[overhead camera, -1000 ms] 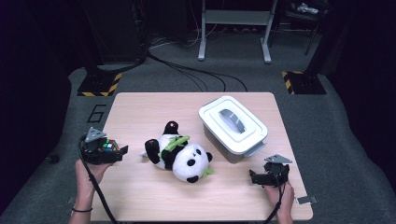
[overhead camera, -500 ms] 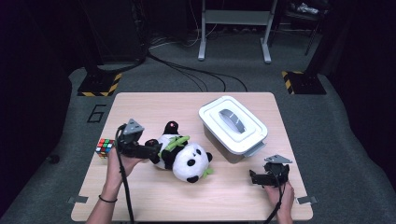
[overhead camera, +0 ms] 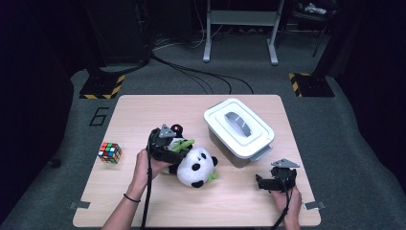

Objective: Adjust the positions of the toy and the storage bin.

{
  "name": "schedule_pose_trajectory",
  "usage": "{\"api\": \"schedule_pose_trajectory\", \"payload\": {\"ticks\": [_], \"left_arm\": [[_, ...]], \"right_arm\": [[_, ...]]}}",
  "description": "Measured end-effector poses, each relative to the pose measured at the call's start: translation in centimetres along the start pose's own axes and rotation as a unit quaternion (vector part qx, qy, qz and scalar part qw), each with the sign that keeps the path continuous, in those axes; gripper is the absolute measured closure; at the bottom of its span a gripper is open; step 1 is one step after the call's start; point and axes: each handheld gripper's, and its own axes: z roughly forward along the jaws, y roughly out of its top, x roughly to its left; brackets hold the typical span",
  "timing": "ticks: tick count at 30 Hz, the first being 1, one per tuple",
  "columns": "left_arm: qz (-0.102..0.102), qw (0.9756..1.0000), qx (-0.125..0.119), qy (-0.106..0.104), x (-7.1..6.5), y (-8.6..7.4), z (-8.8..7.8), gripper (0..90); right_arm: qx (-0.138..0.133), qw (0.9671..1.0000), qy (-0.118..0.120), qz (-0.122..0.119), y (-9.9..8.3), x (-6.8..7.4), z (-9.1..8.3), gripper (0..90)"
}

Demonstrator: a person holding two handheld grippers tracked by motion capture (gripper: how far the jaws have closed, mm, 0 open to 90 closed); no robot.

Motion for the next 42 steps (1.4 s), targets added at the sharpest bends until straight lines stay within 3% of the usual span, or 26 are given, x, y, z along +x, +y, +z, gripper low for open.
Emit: {"api": "schedule_pose_trajectory", "payload": {"ticks": [2, 5, 9, 12, 19, 25, 33, 42], "left_arm": [[-0.004, 1.0, 0.001, 0.003, -0.2, -0.3, 0.5, 20.6], [0.009, 0.9996, 0.006, 0.026, -0.5, -0.6, 0.7, 38.0], [0.022, 0.9993, -0.006, 0.029, -0.5, -1.2, 0.6, 63.7], [0.027, 0.9991, -0.015, 0.029, -0.6, -1.5, 0.5, 72.4], [0.027, 0.9991, -0.031, 0.006, 0.3, -2.0, -0.6, 75.2], [0.015, 0.9987, -0.048, -0.007, 1.7, -2.8, -2.0, 75.3], [0.021, 0.9984, -0.044, -0.029, 4.1, -4.3, -4.3, 75.3], [0.013, 0.9978, -0.042, -0.05, 7.1, -6.2, -7.1, 75.2]], "right_arm": [[0.0, 1.0, 0.0, 0.0, 0.0, 0.0, 0.0, 0.0], [0.0, 1.0, 0.0, 0.002, 0.0, 0.0, 0.0, 0.0], [0.0, 1.0, 0.0, 0.0, 0.0, 0.0, 0.0, 0.0], [0.0, 1.0, 0.0, 0.001, 0.0, 0.0, 0.0, 0.0], [0.0, 1.0, 0.0, 0.0, 0.0, 0.0, 0.0, 0.0], [0.0, 1.0, 0.0, 0.002, 0.0, 0.0, 0.0, 0.0], [0.001, 1.0, 0.0, 0.002, 0.0, 0.0, 0.0, 0.0], [0.001, 1.0, -0.001, 0.002, 0.0, 0.0, 0.0, 0.0]]}}
